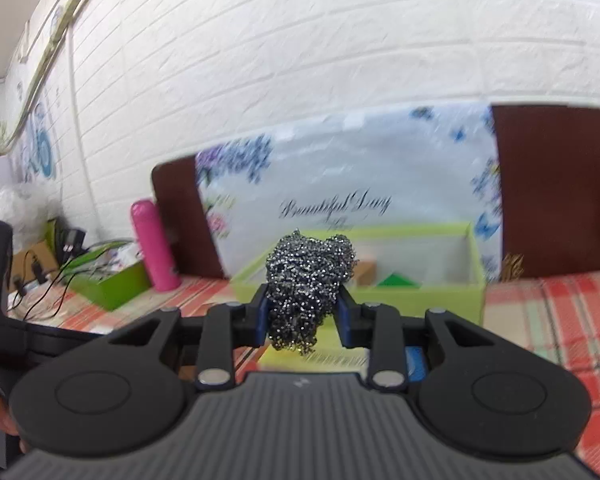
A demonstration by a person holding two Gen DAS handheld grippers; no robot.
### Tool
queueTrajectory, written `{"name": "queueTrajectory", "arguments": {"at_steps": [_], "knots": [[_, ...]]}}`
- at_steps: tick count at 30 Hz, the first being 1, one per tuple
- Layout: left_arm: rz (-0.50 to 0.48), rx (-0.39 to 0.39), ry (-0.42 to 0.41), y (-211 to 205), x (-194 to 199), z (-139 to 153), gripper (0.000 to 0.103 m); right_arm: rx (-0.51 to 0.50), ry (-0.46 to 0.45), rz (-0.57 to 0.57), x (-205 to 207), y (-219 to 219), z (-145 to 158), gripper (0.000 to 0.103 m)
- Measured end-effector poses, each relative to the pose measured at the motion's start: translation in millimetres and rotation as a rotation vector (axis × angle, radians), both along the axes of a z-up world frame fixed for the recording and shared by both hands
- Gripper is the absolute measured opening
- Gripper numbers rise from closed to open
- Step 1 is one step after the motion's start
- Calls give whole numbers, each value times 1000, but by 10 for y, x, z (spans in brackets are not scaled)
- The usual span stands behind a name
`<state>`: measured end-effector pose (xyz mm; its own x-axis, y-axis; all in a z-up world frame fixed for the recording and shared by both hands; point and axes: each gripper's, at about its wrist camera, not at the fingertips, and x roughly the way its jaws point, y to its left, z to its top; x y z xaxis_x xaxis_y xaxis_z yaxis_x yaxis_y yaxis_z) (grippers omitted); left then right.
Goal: Organize objects
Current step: 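Drop the gold box and steel wool into the lime-green box with both tools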
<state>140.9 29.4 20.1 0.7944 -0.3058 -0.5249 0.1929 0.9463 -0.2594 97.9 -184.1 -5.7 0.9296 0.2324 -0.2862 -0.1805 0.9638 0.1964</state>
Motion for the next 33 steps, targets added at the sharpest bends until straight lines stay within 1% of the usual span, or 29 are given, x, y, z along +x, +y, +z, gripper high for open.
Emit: {"name": "queueTrajectory", "arguments": {"at_steps": [2, 4, 6, 9, 14, 17, 18, 19, 20, 21, 23, 24, 26, 27, 28, 31, 33], "knots": [[-8, 5, -26, -79, 103, 108, 24, -25, -12, -49, 83, -126, 70, 32], [-22, 17, -40, -157, 232, 196, 24, -32, -1, -80, 209, -267, 98, 32], [-33, 31, -48, -236, 390, 282, 24, -33, 26, -109, 362, -416, 81, 32], [-28, 50, -58, -313, 642, 368, 24, -63, 54, -145, 596, -552, 21, 32], [-9, 53, -38, -398, 1033, 382, 24, -71, 101, -178, 980, -649, -35, 32], [2, 56, -22, -423, 1206, 290, 24, -82, 93, -191, 1172, -630, -40, 34], [4, 65, -31, -431, 1237, 247, 25, -84, 85, -203, 1222, -620, -53, 37], [2, 77, -44, -439, 1255, 192, 37, -86, 76, -209, 1266, -611, -78, 47], [3, 98, -36, -444, 1268, 131, 53, -92, 74, -206, 1312, -604, -120, 60], [18, 122, -18, -445, 1251, 80, 78, -107, 94, -204, 1362, -598, -174, 78], [45, 142, -37, -406, 1108, 7, 80, -135, 133, -199, 1368, -599, -269, 79], [33, 138, -46, -383, 1040, -7, 80, -145, 127, -193, 1313, -611, -296, 79], [22, 116, -40, -335, 934, -9, 81, -148, 97, -216, 1177, -650, -297, 83], [29, 106, -26, -322, 895, 0, 81, -134, 85, -236, 1102, -684, -276, 89], [38, 101, -1, -316, 869, 16, 81, -115, 81, -252, 1041, -719, -249, 92], [70, 72, 76, -310, 786, 59, 81, -46, 72, -267, 836, -798, -147, 96], [90, 47, 101, -307, 688, 79, 81, -17, 58, -260, 671, -819, -66, 100]]}}
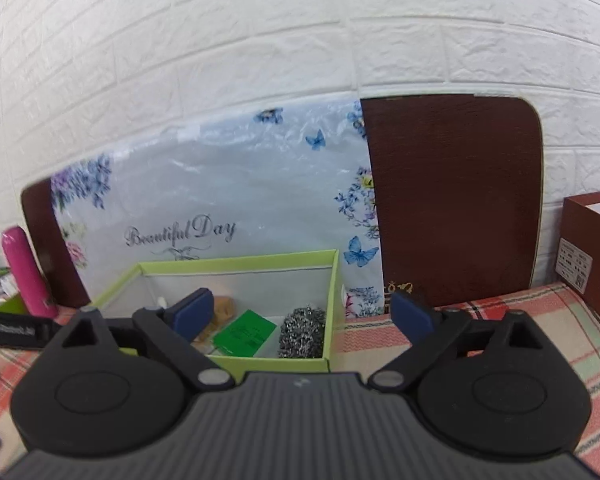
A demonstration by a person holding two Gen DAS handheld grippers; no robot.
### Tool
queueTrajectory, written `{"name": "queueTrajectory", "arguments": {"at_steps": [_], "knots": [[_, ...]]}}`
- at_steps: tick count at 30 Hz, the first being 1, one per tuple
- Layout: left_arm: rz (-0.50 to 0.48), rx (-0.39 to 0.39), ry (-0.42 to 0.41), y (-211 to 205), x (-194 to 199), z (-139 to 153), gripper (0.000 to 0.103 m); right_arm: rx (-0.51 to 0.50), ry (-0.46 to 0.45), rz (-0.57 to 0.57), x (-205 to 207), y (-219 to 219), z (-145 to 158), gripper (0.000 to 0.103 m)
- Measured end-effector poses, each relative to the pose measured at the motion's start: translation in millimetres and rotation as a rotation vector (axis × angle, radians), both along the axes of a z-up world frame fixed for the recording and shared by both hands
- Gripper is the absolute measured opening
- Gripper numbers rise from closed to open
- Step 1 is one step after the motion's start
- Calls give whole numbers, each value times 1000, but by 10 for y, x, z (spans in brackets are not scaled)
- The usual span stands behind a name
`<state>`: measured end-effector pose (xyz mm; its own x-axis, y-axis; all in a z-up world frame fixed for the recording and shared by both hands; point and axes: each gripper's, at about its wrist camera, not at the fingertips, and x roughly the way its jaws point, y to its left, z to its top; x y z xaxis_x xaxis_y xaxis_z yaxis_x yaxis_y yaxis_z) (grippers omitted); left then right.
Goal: Organize objects
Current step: 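Drop the gold box and steel wool into the lime-green box with both tools, then grasp the red tape roll with the left tool while the right tool grasps the teal tube box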
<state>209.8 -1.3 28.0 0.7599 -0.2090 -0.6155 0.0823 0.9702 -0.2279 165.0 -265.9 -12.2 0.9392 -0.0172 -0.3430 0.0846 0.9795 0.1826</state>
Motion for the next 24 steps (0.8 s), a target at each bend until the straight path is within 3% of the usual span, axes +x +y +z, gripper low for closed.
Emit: {"name": "queueTrajectory", "arguments": {"at_steps": [4, 16, 24], "knots": [[-20, -9, -21, -21, -273, 27, 81, 10, -51, 20, -364, 14, 80, 103], [-93, 1, -6, -136, -785, -121, 81, -24, -28, -6, -1098, 58, -95, 103], [-176, -20, 29, -228, -1059, -540, 81, -17, 79, 21, -1420, 141, -493, 103]]}}
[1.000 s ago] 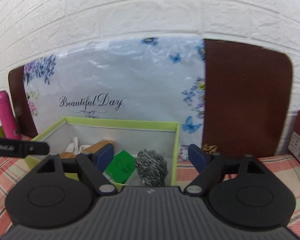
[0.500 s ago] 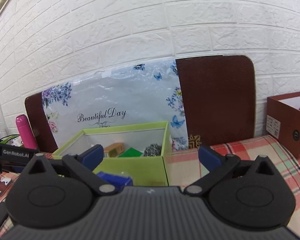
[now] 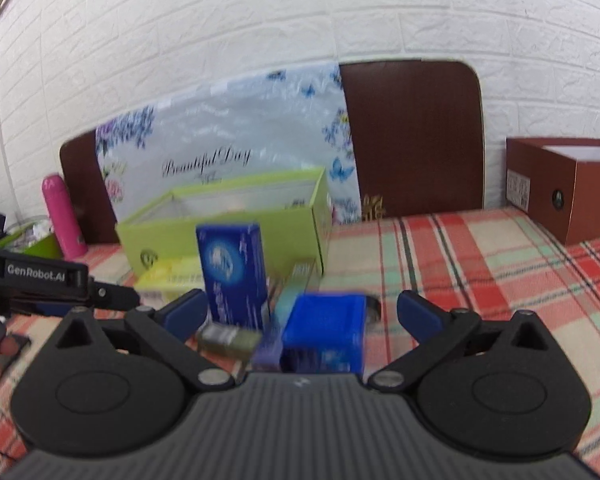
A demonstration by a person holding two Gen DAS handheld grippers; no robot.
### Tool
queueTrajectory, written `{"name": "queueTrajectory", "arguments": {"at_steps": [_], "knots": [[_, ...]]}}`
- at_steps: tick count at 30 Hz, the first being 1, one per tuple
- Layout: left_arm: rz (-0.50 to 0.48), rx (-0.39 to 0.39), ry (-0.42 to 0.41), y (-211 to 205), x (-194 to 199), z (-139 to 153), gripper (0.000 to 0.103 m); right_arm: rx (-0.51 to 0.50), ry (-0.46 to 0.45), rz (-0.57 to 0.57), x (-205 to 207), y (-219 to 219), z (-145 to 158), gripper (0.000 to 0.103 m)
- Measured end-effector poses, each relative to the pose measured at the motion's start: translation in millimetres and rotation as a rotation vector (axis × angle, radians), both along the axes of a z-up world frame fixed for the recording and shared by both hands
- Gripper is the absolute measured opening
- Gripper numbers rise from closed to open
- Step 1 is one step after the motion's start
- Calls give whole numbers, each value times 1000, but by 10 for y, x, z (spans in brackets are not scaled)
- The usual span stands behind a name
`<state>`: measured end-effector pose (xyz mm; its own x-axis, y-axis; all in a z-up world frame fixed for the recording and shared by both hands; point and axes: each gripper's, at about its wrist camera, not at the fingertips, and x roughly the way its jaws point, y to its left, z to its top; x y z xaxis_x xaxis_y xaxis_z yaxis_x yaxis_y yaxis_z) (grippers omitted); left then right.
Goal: Organize objects
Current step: 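Grasp the red tape roll with the left tool while the right tool grasps the teal tube box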
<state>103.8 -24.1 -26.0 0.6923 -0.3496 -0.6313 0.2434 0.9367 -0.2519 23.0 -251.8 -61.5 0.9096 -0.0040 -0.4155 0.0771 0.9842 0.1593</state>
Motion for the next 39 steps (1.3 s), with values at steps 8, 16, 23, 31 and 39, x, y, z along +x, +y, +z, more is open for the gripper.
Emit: {"name": "queueTrajectory", "arguments": {"at_steps": [8, 16, 23, 31, 39], "knots": [[-52, 2, -8, -188, 115, -109, 72, 19, 69, 43, -83, 83, -212, 82], [-71, 23, -10, -335, 420, -133, 52, 3, 104, 116, 121, 284, -313, 56], [-90, -9, 40, -340, 577, -218, 22, 20, 184, 13, 418, 228, -456, 23], [-147, 11, 68, -21, 120, -214, 19, 72, 226, 102, -17, 36, -417, 22], [-96, 32, 69, 163, -254, -247, 23, 61, 299, 179, -434, 33, -355, 36]]}}
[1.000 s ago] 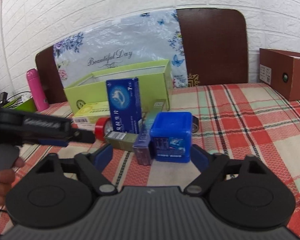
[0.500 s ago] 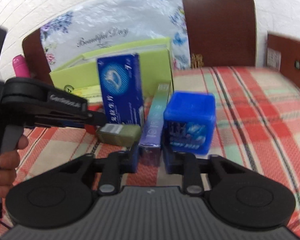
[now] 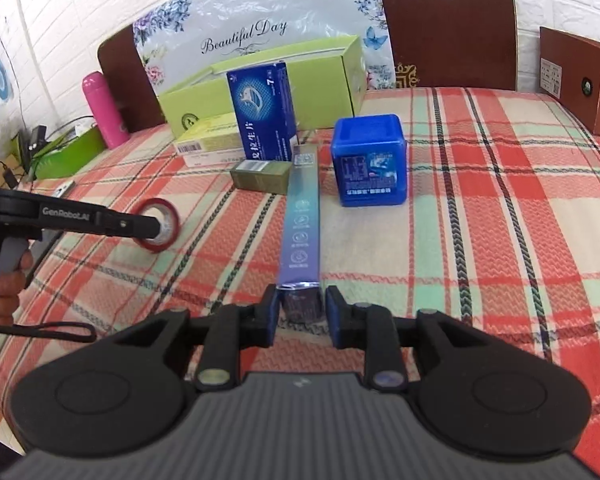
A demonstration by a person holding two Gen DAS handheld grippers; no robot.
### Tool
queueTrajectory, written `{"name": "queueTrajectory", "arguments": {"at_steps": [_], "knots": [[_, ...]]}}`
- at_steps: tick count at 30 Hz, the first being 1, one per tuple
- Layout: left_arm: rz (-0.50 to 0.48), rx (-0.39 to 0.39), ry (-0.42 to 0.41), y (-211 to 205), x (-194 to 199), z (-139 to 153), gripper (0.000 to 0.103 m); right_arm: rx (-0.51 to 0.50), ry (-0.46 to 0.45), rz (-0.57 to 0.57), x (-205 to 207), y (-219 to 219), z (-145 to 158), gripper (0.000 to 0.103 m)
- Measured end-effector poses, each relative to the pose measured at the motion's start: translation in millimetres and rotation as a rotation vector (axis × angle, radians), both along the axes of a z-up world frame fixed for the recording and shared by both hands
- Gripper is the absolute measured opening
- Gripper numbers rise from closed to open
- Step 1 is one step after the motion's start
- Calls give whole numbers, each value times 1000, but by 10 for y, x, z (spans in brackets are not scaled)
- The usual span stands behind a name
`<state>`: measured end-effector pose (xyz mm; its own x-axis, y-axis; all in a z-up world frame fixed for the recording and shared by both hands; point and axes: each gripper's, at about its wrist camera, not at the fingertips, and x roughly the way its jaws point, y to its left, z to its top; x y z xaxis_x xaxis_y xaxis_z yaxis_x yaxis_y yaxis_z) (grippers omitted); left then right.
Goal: Organize objects
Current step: 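Grasp the red tape roll with the left tool while the right tool grasps the teal tube box, then place the red tape and teal box into the lime-green box with both tools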
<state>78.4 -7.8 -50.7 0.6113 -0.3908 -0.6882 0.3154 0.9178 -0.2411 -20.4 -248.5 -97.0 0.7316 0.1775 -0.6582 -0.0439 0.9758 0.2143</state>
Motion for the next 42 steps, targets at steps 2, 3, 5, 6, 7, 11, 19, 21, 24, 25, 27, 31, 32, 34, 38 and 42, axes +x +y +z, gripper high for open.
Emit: {"name": "queueTrajectory", "arguments": {"at_steps": [2, 3, 5, 6, 7, 11, 19, 21, 24, 25, 27, 31, 32, 34, 38, 42], "knots": [[39, -23, 6, 30, 50, 0, 27, -32, -18, -21, 50, 31, 17, 44], [41, -38, 1, 29, 59, 5, 27, -44, -31, -24, 79, 43, 30, 44], [30, -31, -5, 4, 63, 5, 27, -63, -63, -22, 139, 61, 51, 44], [23, -20, -10, -10, 61, 1, 27, -76, -72, -25, 194, 68, 49, 44], [18, -12, -13, -21, 55, -4, 27, -85, -80, -25, 244, 70, 57, 44], [34, -15, -5, -6, 70, -42, 27, -93, -80, -33, 417, 67, 32, 44], [26, -32, 11, -9, 120, -76, 28, -71, -25, -34, 567, 96, -99, 22], [26, -50, 30, -8, 139, -113, 28, -56, -21, -37, 529, 93, -99, 22], [7, -43, 26, -36, 112, -115, 19, 27, -10, -44, 460, 28, -93, 22], [1, -39, 22, -48, 99, -100, 19, 69, -5, -50, 435, -5, -85, 22], [-2, -28, 8, -54, 78, -65, 19, 124, -12, -65, 372, -75, -57, 22], [2, -51, -21, -13, 70, 67, 19, 125, -89, -80, 257, -139, 149, 22], [2, -53, -35, -7, 72, 112, 19, 128, -115, -85, 241, -166, 221, 22], [6, -53, -66, 12, 85, 205, 19, 121, -165, -91, 225, -207, 365, 22], [31, -62, -102, 79, 177, 338, 19, 97, -248, -82, 308, -274, 628, 22], [58, -77, -140, 134, 301, 501, 19, 91, -290, -66, 526, -312, 821, 22]]}}
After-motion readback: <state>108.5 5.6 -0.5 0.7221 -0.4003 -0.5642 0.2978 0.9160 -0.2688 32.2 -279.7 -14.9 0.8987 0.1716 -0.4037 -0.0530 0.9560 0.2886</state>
